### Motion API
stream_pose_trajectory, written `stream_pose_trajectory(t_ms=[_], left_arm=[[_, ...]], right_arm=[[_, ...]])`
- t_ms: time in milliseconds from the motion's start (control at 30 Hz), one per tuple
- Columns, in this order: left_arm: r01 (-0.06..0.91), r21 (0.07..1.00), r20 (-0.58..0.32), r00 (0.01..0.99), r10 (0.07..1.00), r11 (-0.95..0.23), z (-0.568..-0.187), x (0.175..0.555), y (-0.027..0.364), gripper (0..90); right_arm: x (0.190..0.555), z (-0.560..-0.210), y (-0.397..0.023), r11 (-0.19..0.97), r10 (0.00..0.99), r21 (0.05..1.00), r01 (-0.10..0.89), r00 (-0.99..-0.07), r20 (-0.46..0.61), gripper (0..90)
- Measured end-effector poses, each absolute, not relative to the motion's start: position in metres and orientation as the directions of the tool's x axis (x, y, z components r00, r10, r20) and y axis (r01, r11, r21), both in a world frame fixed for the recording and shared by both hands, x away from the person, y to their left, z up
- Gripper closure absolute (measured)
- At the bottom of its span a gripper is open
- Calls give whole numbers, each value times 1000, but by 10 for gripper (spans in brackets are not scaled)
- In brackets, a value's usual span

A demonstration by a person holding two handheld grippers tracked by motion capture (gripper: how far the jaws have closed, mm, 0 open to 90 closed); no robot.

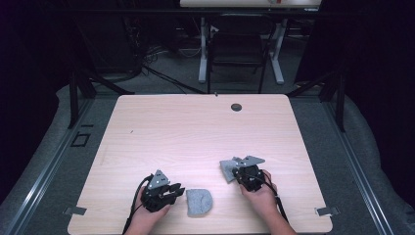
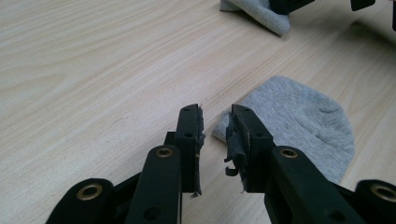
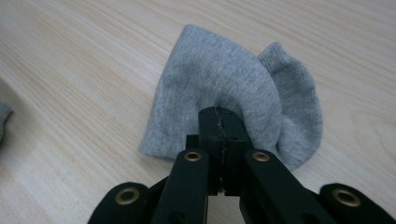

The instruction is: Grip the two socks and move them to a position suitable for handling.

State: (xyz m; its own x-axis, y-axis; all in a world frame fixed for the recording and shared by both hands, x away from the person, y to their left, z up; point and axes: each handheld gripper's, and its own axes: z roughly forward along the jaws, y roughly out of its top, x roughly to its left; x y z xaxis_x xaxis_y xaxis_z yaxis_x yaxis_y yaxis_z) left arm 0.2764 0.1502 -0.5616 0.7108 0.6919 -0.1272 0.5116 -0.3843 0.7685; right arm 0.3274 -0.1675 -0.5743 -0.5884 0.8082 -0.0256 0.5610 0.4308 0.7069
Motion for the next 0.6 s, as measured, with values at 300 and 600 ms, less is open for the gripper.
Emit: stream_pose_trajectory(t_ms=[300, 600], left_arm=[[511, 768, -125, 711, 692, -387, -562, 276, 150, 723], [514, 765, -125, 710, 692, -388, -562, 276, 150, 717]], right_arm=[[321, -574, -151, 405, 818, 701, 586, -575, 9, 900], [321, -574, -117, 398, 811, 700, 593, -584, 34, 900]])
